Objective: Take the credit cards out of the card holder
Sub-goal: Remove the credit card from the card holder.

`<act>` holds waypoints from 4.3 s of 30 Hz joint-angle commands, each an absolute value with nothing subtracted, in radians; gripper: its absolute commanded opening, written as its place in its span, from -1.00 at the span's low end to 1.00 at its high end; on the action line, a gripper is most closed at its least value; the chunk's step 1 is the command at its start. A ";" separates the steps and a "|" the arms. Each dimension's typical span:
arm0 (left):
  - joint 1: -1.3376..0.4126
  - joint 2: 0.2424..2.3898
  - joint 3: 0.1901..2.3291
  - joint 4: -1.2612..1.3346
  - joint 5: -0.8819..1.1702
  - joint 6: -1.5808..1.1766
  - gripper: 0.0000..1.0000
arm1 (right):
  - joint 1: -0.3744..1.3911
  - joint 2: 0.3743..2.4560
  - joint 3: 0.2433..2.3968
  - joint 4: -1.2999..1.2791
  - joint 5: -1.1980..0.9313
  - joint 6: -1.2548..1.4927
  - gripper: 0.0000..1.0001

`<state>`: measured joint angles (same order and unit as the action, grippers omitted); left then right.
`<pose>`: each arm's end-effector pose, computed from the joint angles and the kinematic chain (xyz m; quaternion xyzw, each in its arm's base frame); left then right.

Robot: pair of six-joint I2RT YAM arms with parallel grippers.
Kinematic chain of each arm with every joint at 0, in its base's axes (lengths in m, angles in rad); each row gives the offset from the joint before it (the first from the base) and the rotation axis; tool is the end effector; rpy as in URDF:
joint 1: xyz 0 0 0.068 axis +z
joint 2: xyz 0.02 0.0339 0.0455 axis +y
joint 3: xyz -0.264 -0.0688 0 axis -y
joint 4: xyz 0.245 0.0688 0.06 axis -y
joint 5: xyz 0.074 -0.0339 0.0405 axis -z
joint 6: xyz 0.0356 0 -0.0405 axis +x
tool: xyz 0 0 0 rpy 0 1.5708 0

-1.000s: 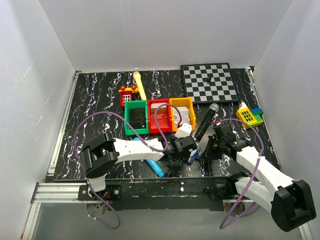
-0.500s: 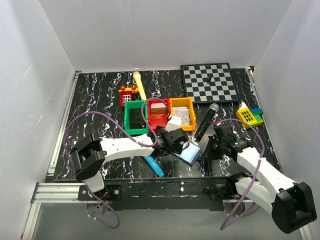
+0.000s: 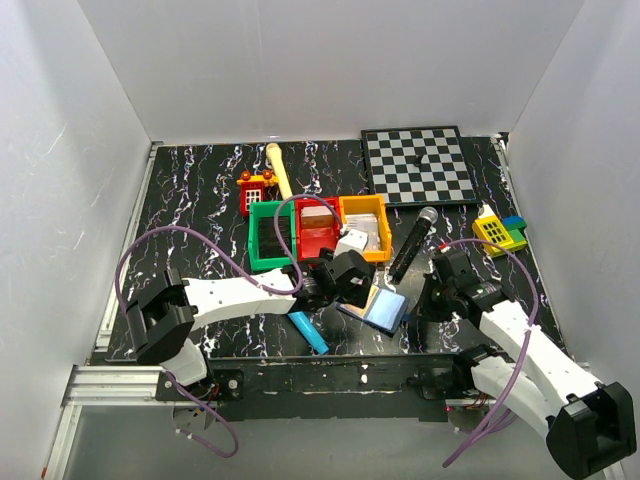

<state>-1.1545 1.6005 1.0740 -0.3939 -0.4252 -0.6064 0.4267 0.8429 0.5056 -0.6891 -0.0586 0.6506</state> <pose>0.1486 -0.2998 0.2214 0.1858 0.9099 -0.1135 0.3530 0.1376 0.0649 0.1924 0.0997 0.9576 0.1621 0.2162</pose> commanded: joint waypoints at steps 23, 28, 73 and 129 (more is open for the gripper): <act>-1.054 1.546 0.942 -0.104 -0.028 -0.534 0.30 | 0.405 0.996 0.749 -0.755 0.104 0.452 -0.03; -1.046 1.563 0.960 -0.097 -0.015 -0.529 0.26 | 0.407 0.904 0.767 -0.779 0.077 0.477 0.19; -1.017 1.766 0.954 -0.090 -0.029 -0.649 -0.56 | 0.405 1.200 0.413 -0.017 -0.376 0.721 -0.21; -1.017 1.852 0.951 -0.118 -0.018 -0.692 -1.00 | 0.402 1.083 0.265 0.229 -0.439 0.799 -0.31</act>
<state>-1.0161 1.7966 0.9642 -0.0620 -0.0139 -0.6964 0.4049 1.1057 0.2760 0.1402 -0.4030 0.7815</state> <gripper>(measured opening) 0.009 0.348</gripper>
